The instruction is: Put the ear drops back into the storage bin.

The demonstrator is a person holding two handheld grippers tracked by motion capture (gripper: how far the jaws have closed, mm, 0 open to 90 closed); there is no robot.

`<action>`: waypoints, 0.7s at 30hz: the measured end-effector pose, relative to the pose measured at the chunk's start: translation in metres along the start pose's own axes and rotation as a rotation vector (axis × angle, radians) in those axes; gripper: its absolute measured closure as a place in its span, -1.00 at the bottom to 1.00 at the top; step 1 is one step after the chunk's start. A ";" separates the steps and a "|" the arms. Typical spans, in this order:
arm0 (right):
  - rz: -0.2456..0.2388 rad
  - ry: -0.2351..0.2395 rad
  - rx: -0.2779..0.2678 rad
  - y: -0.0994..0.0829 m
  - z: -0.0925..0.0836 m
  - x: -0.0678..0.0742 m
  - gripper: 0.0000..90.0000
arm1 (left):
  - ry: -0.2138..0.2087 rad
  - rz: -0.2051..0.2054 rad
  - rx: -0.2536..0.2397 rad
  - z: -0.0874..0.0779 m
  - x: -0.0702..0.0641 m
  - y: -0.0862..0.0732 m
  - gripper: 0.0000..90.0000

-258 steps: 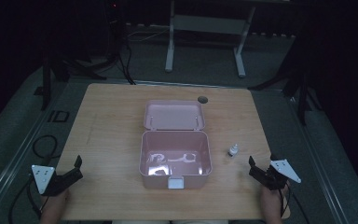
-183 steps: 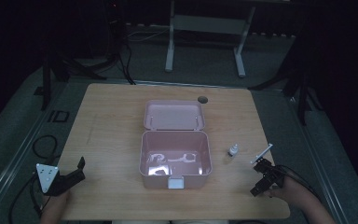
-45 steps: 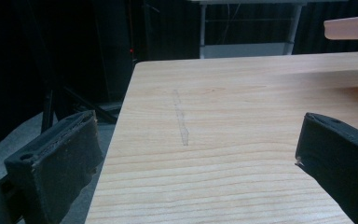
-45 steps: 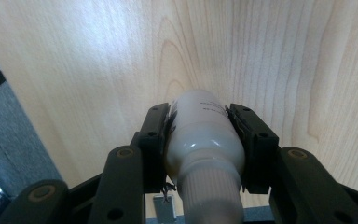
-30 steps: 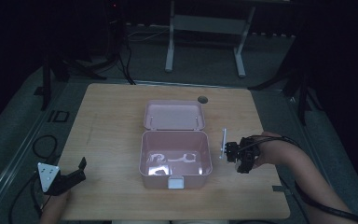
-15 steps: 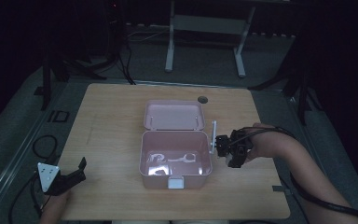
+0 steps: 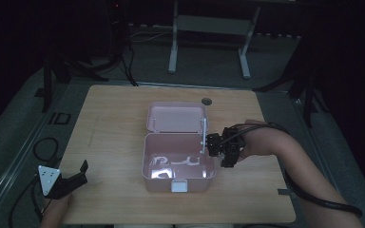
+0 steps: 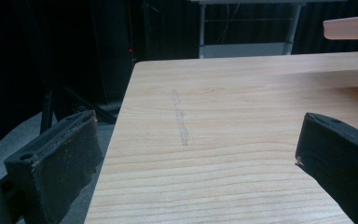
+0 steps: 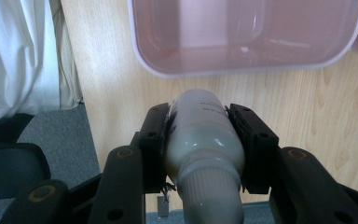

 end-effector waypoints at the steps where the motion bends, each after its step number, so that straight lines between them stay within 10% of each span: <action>1: -0.003 -0.001 -0.002 0.002 -0.001 0.000 0.32 | 0.000 0.000 0.000 0.000 0.000 0.000 -0.99; 21: -0.050 0.016 -0.012 0.046 0.029 -0.014 0.32 | -0.006 0.000 -0.002 0.000 0.000 0.000 -0.99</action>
Point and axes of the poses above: each handheld gripper's, and its own axes: z roughly forward along the jaws, y roughly out of its top, x roughly to its left, the point moved 5 cm from there along z, roughly forward along the jaws, and after that the axes turned 5 degrees about -z, right-handed, at the moved point
